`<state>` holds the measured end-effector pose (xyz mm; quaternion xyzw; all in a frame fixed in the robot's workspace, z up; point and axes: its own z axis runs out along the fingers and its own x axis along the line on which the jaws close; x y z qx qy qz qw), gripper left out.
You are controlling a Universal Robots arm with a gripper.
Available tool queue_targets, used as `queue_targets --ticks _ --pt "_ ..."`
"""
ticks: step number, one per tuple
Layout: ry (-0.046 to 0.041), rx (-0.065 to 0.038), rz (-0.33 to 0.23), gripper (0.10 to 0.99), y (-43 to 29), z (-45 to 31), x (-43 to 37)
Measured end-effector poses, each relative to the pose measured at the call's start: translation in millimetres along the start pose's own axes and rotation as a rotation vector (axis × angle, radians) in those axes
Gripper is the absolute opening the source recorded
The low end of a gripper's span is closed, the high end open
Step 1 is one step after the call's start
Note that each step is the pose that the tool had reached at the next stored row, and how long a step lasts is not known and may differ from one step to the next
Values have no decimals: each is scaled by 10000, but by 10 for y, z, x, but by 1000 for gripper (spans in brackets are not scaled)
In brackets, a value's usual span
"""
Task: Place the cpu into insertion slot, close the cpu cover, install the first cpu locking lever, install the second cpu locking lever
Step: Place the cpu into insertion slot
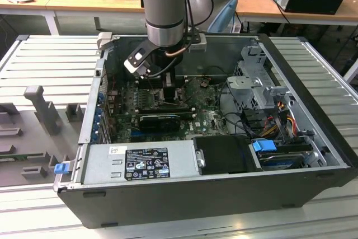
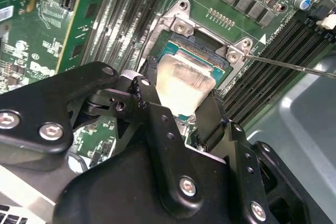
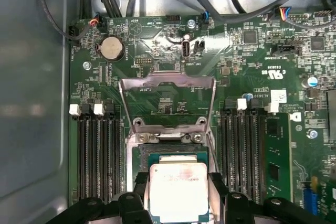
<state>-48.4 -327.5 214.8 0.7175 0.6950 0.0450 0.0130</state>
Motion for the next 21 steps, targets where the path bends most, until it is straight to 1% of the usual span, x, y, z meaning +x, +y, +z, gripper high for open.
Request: queue_targets --ticks 5,6,7,21 --pt "0 -5 66 533 -4 45 24" --pt "-1 -4 64 533 -5 67 24" --pt "-20 -4 65 533 -7 81 24" --pt "-35 2 71 533 -2 126 31"
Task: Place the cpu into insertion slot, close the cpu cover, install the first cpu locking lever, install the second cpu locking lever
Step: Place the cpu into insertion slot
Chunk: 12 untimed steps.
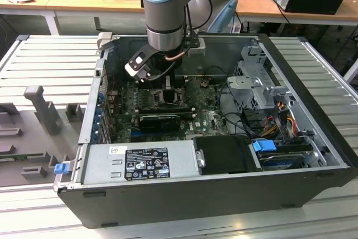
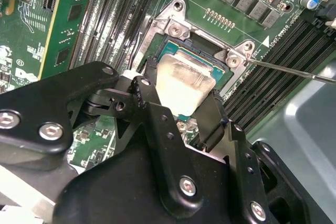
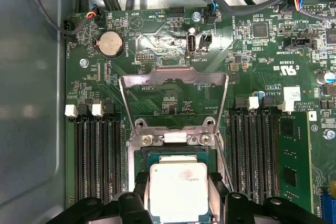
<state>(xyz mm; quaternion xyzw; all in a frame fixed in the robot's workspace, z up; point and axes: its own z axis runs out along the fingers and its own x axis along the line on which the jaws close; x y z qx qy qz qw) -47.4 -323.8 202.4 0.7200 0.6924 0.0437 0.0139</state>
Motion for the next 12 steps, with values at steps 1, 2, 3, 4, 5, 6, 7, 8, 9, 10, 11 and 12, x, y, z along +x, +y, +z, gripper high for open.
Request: queue_targets --ticks 1,2,3,4,5,6,7,8,9,10,11,12 --pt "-4 1 7 533 1 1 -1" --pt "-4 0 9 533 1 4 -1" --pt "-3 0 7 533 1 7 -1" --pt "-3 0 7 533 1 10 -1" --pt "-4 1 8 533 1 12 -1" --pt "-6 2 8 533 0 15 -1" --pt "-6 2 8 533 0 16 -1" --pt "-5 1 8 533 0 17 -1" --pt "-4 1 8 533 0 18 -1" --pt "-4 0 8 533 0 18 -1" --pt "-4 0 8 533 0 18 -1" --pt "-5 0 8 533 0 17 -1"
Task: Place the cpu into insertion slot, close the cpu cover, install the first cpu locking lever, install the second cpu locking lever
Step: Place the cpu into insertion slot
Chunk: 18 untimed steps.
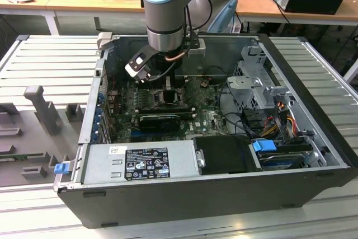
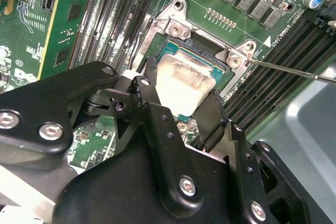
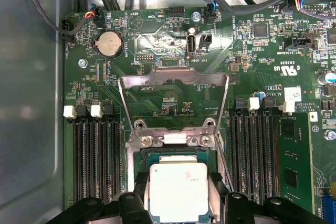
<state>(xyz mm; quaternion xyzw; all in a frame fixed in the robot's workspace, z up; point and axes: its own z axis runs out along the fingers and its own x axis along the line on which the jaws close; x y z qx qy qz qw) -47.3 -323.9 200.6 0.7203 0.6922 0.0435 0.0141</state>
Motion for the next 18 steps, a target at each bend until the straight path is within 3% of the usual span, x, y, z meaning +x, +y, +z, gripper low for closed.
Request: queue_targets --ticks 2,3,9,14,18 --pt "3 -2 0 545 0 1 1" --pt "2 -1 0 608 0 1 0" --pt "-2 1 3 608 1 -15 1" --pt "-2 10 12 596 7 -82 4" --pt "-3 21 16 345 10 -121 5"
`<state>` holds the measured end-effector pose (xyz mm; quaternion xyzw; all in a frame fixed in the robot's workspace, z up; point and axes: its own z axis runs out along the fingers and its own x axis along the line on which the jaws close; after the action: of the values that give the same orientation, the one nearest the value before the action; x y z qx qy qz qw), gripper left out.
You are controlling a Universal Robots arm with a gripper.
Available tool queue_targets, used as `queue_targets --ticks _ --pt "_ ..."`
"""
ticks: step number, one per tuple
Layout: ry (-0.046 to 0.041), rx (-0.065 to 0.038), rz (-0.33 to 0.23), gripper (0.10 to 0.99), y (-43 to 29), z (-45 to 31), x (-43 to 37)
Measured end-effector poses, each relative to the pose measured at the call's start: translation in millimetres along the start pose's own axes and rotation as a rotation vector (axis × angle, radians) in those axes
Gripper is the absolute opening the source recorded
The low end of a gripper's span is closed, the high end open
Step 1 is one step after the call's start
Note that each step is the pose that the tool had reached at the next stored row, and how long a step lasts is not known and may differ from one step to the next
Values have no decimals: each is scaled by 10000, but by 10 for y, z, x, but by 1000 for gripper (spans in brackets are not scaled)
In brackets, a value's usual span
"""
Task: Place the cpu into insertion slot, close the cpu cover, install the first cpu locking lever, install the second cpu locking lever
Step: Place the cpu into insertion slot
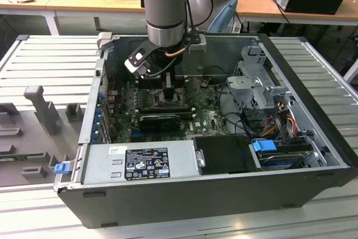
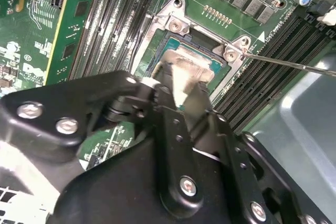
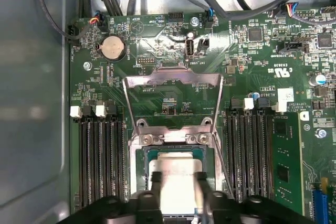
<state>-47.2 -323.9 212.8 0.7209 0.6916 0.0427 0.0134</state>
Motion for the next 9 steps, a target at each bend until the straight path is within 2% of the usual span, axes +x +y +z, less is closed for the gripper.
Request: queue_targets --ticks 1,2,5,9 --pt "0 1 1 282 0 -5 0" --pt "0 3 1 282 1 -11 1" --pt "0 8 3 106 2 -28 1" --pt "0 11 9 106 4 -55 3"
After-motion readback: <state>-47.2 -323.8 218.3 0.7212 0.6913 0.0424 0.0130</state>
